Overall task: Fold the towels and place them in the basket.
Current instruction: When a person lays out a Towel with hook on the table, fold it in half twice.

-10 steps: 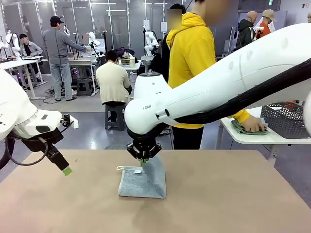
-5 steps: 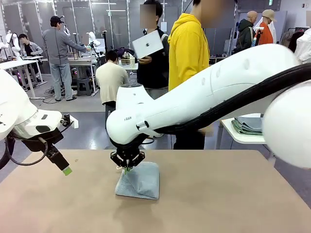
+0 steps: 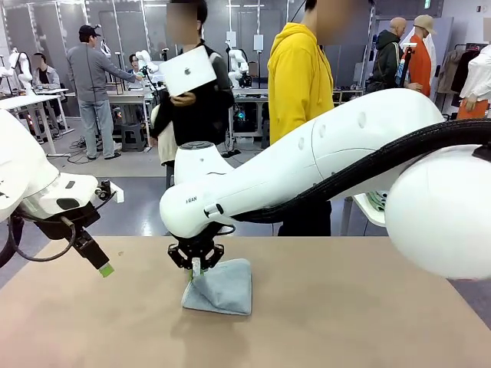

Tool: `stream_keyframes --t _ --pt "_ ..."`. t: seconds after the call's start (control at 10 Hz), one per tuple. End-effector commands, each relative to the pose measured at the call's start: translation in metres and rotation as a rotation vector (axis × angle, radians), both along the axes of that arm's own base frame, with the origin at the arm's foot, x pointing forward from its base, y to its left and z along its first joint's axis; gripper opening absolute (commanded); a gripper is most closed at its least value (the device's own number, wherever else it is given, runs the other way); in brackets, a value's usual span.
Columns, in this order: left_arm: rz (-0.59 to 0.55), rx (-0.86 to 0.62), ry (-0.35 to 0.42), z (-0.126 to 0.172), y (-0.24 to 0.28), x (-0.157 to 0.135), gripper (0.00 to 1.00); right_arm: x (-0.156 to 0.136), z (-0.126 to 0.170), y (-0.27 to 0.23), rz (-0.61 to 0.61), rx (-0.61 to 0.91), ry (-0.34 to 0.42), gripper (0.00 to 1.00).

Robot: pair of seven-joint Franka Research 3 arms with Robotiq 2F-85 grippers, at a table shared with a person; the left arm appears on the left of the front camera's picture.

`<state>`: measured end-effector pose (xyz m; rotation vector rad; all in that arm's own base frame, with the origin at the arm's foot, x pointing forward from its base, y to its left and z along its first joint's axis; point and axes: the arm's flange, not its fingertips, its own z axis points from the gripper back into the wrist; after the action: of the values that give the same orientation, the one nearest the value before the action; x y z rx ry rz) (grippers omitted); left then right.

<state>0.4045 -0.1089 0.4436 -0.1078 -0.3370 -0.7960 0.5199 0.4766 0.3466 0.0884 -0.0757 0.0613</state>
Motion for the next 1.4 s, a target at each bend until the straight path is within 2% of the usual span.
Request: stream_keyframes --t 0.0,0.2,0.3,0.5,0.6,0.7,1.3 --pt "0.011 0.012 -0.002 0.001 -0.001 0.004 1.00 -0.001 0.002 0.000 -0.021 -0.002 -0.029 0.64" --pt "0.011 0.012 -0.002 0.001 -0.001 0.004 1.00 -0.002 0.004 -0.005 -0.032 0.009 -0.027 0.94" --pt "0.011 0.012 -0.002 0.001 -0.001 0.004 1.00 -0.003 0.006 -0.009 -0.035 0.013 -0.029 1.00" --pt "0.011 0.012 -0.002 0.001 -0.001 0.004 1.00 -0.004 0.009 -0.020 -0.041 0.026 -0.033 1.00" --pt "0.011 0.012 -0.002 0.001 -0.001 0.004 1.00 -0.006 0.011 -0.025 -0.011 0.029 -0.025 0.96" --pt "0.011 0.012 -0.002 0.001 -0.001 0.004 1.00 0.006 0.008 -0.007 -0.015 0.008 -0.015 0.96" --pt "0.011 0.012 -0.002 0.001 -0.001 0.004 1.00 0.006 0.008 -0.007 -0.015 0.008 -0.015 0.96"
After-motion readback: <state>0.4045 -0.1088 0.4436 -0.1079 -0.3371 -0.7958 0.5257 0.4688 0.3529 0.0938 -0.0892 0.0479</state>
